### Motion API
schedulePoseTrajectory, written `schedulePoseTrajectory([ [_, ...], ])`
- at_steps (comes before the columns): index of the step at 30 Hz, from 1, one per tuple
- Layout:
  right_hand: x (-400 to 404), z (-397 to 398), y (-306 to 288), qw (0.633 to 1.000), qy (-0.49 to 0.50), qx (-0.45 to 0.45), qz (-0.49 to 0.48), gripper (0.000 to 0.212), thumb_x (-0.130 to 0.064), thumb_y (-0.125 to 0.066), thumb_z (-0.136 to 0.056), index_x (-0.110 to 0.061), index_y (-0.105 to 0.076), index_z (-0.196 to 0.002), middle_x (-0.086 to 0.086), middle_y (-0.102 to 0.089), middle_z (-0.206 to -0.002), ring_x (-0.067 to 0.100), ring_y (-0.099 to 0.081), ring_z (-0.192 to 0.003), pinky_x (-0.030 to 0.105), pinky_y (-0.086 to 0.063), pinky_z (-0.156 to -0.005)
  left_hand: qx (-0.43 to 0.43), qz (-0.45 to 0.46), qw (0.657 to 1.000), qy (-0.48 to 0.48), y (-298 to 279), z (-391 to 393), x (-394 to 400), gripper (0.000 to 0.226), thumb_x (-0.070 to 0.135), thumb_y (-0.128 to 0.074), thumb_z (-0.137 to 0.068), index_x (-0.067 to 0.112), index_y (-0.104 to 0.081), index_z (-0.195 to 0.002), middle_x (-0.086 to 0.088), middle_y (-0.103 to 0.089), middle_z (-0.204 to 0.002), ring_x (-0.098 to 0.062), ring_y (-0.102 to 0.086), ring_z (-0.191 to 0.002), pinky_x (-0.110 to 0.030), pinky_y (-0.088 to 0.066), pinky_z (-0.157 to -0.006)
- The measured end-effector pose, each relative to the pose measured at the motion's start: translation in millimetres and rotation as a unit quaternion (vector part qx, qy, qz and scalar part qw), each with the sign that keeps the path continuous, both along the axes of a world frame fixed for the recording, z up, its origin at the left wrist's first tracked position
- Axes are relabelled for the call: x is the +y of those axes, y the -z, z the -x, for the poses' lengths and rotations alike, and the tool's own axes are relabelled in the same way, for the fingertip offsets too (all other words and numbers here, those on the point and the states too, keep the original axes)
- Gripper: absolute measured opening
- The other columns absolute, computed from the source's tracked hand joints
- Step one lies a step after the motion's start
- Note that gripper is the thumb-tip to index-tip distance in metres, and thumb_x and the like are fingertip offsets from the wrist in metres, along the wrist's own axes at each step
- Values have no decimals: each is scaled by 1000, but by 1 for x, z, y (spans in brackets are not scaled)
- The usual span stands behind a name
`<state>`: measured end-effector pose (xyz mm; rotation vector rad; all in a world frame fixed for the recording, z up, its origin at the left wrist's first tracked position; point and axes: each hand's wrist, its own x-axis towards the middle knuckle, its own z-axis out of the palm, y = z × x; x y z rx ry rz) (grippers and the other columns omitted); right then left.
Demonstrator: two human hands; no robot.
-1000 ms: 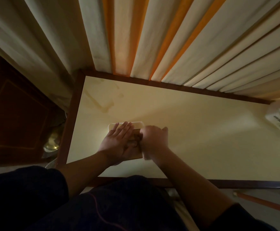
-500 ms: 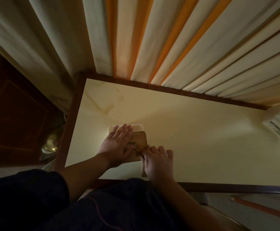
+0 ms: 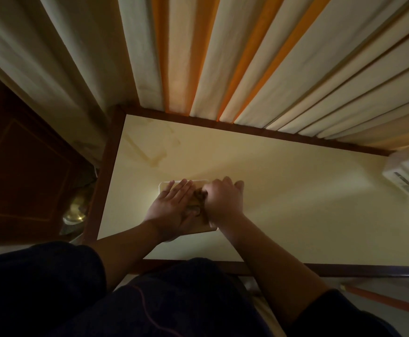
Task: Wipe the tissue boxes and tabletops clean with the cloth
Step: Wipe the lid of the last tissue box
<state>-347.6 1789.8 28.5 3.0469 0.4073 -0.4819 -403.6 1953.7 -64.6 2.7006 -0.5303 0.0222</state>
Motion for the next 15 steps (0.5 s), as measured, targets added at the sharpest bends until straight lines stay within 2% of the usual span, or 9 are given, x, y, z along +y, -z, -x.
schedulePoseTrajectory([
  [2, 1, 2, 7, 1000, -15, -15, -14, 23, -22, -51, -94, -27, -74, -96, -5, -65, -95, 26, -54, -108, 46, -31, -91, -1, -10, 1000, -1, 1, 0, 0, 71, 53, -32, -105, 5, -41, -156, -12, -41, -163, -27, -28, -156, -48, -15, -129],
  [4, -5, 15, 16, 998, -21, -57, -26, 15, -22, -60, -90, -28, -73, -95, -4, -68, -98, 29, -58, -102, 45, -36, -87, -2, -19, 1000, -4, 2, 0, 1, 71, 53, -31, -105, 5, -41, -156, -12, -41, -163, -27, -28, -156, -47, -14, -129],
  [8, -27, 49, 27, 994, -20, -104, -38, 10, -22, -60, -81, -28, -66, -86, -3, -64, -89, 29, -59, -86, 40, -33, -75, -14, -14, 1000, -4, 2, 1, -1, 70, 52, -32, -106, 3, -42, -155, -14, -43, -161, -28, -32, -154, -48, -17, -128],
  [10, -34, 64, 25, 993, -14, -105, -47, 12, -19, -75, -76, -27, -66, -81, -3, -62, -81, 29, -58, -78, 39, -33, -72, -13, -27, 1000, -7, 2, 1, -1, 71, 53, -29, -107, 3, -40, -157, -14, -42, -162, -28, -32, -154, -48, -18, -128],
  [12, -37, 76, 20, 996, -7, -78, -37, 16, -27, -84, -79, -28, -68, -76, -5, -61, -74, 27, -59, -73, 40, -38, -72, -4, -37, 999, -9, 1, 1, -1, 73, 55, -25, -107, 4, -38, -158, -13, -40, -163, -27, -31, -155, -49, -18, -128],
  [13, -37, 78, 15, 998, -8, -53, -31, 14, -32, -80, -84, -27, -70, -76, -5, -63, -74, 26, -61, -73, 40, -39, -73, 1, -37, 999, -9, 0, 0, -1, 74, 56, -24, -107, 4, -37, -158, -13, -40, -163, -27, -31, -155, -49, -19, -128],
  [15, -37, 75, 3, 999, -13, 10, -28, 18, -32, -61, -95, -27, -74, -84, -4, -69, -83, 25, -64, -83, 42, -34, -81, 8, -38, 999, -1, 0, 0, -1, 75, 57, -22, -107, 4, -37, -158, -13, -40, -163, -27, -31, -155, -50, -21, -127],
])
